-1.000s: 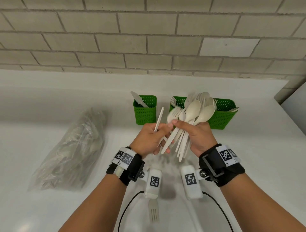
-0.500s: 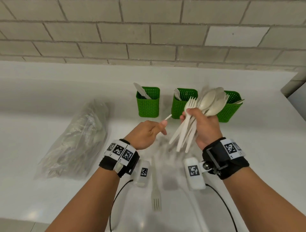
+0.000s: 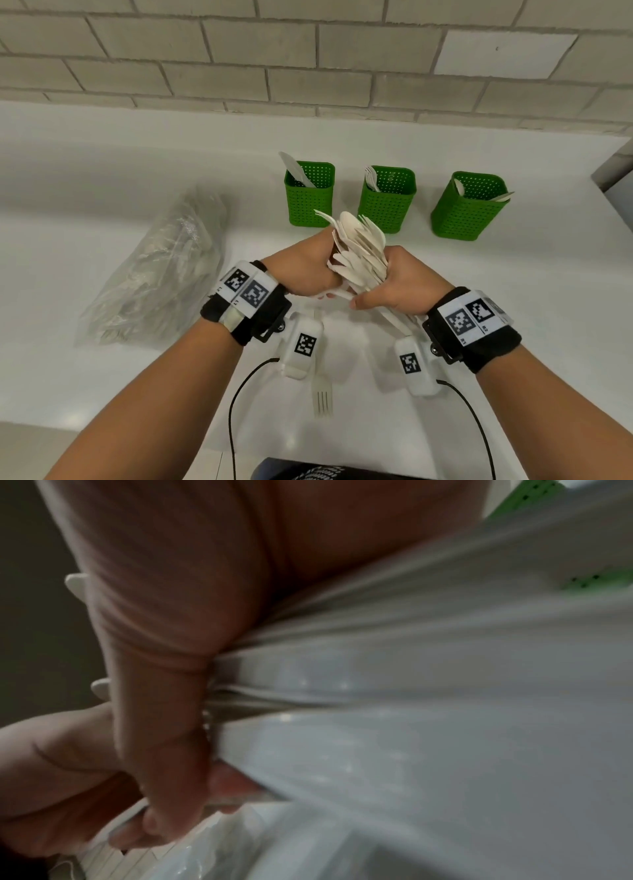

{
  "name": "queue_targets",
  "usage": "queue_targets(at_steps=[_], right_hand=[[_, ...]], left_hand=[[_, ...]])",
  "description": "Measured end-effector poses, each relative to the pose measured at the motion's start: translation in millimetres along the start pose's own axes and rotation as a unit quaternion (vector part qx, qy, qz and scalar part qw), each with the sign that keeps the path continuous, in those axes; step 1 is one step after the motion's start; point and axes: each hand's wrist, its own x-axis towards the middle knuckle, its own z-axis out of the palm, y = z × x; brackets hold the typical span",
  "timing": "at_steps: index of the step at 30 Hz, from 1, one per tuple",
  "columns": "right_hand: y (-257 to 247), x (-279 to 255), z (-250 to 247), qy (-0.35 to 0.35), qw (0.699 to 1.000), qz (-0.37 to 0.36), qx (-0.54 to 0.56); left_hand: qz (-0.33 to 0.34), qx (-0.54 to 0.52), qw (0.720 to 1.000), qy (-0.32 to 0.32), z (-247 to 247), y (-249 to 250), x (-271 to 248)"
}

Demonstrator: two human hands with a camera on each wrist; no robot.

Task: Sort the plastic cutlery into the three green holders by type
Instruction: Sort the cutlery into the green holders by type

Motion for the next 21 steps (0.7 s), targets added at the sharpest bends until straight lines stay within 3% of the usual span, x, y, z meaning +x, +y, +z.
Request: queue_targets(at_steps=[2, 4, 6, 10, 13, 15, 18, 21], right_hand=[[2.1, -2.7, 2.2, 0.011, 1.0, -0.015, 0.01], [6.5, -5.0, 0.8, 0.059, 0.995, -0.024, 0.072], [8.8, -6.5, 0.7, 0.123, 0.981, -0.024, 0.15], [-3.6, 7.1, 26.2, 0.151, 0.97, -0.089, 0.168], [-13.2, 15.7, 43.7, 0.157, 0.975, -0.116, 0.104], [-13.4, 18.8, 45.5, 0.131, 0.981, -0.104, 0.099], [-6.7, 28.5, 44.1, 0.109, 0.984, -0.102, 0.099], [0.1, 35.3, 39.7, 0.084, 0.994, -0.059, -0.039]], left_hand=[[-0.024, -0.085, 0.996, 0.002, -9.2, 2.2, -9.3], [-0.069, -0.25, 0.965, 0.048, -21.9, -0.8, -23.8], [-0.056, -0.332, 0.937, 0.094, -27.5, -10.9, -35.7], [-0.005, -0.258, 0.962, 0.089, 14.3, -1.8, -23.6], [0.039, -0.247, 0.94, 0.232, 40.3, 8.9, -15.1], [0.045, -0.221, 0.934, 0.277, 39.0, 4.0, -15.3], [0.043, -0.206, 0.936, 0.282, 34.5, -8.5, -14.5], [0.035, -0.211, 0.941, 0.262, 40.0, -23.7, -9.1]])
